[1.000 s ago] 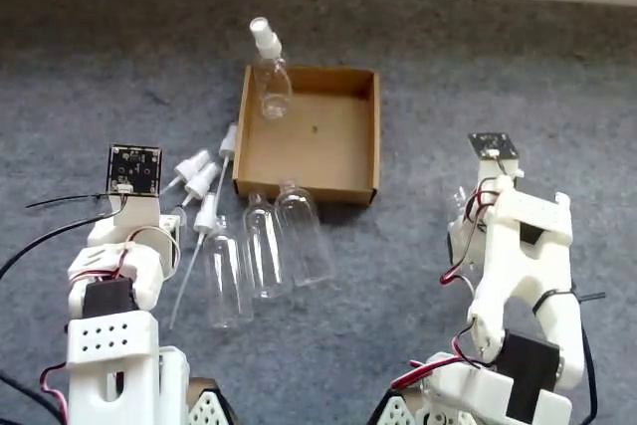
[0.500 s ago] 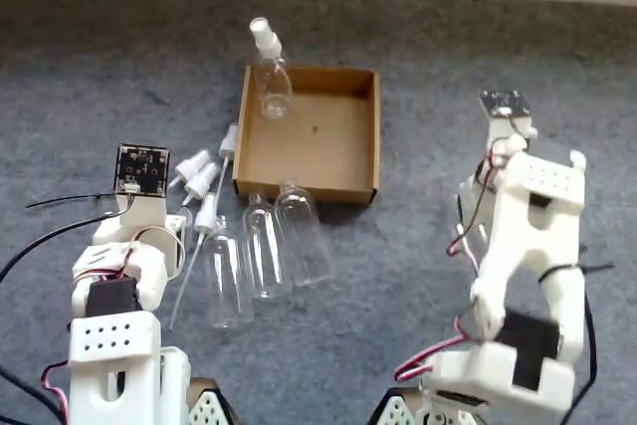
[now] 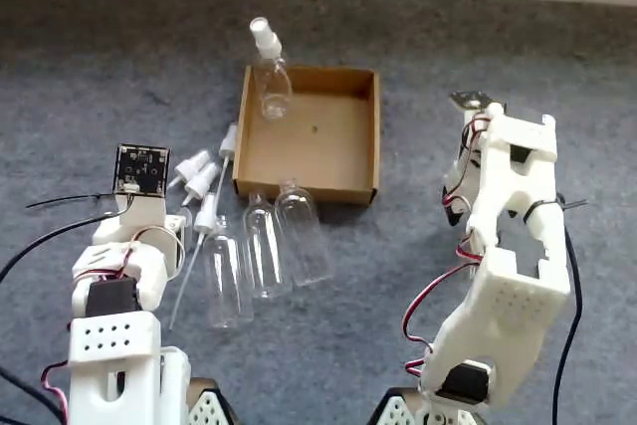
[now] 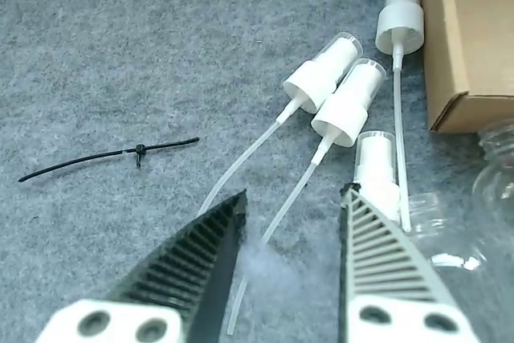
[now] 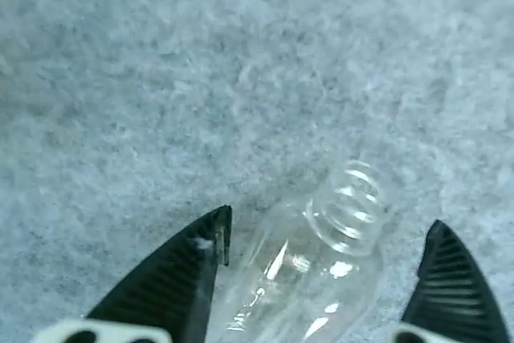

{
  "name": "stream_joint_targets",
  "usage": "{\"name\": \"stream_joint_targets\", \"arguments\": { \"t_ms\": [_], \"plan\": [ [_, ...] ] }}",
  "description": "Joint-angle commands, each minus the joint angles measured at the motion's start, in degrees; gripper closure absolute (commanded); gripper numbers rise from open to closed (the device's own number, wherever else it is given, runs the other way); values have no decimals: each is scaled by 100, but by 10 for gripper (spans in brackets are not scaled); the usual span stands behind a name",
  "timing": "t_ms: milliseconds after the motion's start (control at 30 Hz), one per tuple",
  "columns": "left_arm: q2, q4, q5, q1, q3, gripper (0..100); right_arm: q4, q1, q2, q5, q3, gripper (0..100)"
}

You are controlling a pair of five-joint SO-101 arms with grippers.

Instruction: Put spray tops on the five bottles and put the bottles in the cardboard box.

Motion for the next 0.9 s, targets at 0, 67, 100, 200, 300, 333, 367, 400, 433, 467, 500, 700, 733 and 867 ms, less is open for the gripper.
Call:
{"name": "stream_joint_targets", "arguments": {
  "t_ms": [0, 67, 100, 200, 300, 333, 367, 400, 433, 467, 500, 700, 733, 867],
  "plan": [
    [-75, -114, -35, 92, -13, 822, 66, -110, -57, 9, -277, 759],
    [-75, -114, -35, 92, -13, 822, 57, -92, -66, -325, -295, 776],
    [-75, -114, -35, 92, -13, 822, 31, -75, -66, -466, -295, 776],
    [-75, -105, -35, 92, -13, 822, 57, 31, -75, -642, -312, 775],
    [-75, -105, -35, 92, -13, 822, 75, 40, -75, -659, -303, 775],
    [-75, -105, -35, 92, -13, 822, 84, 48, -75, -668, -303, 775],
    [-75, -105, -35, 92, -13, 822, 84, 75, -75, -668, -303, 774],
    [-75, -105, -35, 92, -13, 822, 84, 110, -75, -668, -303, 774],
    [-75, -105, -35, 92, -13, 822, 84, 145, -75, -668, -303, 774],
    [-75, -105, -35, 92, -13, 822, 84, 180, -75, -668, -303, 774],
    [-75, -105, -35, 101, -13, 822, 84, 207, -75, -677, -303, 774],
    [-75, -105, -35, 101, -4, 822, 84, 295, -171, -677, -303, 774],
    [-75, -105, -35, 101, -4, 822, 84, 295, -277, -677, -303, 774],
    [-66, -105, -35, 101, -4, 822, 84, 259, -822, -677, -242, 774]
  ]
}}
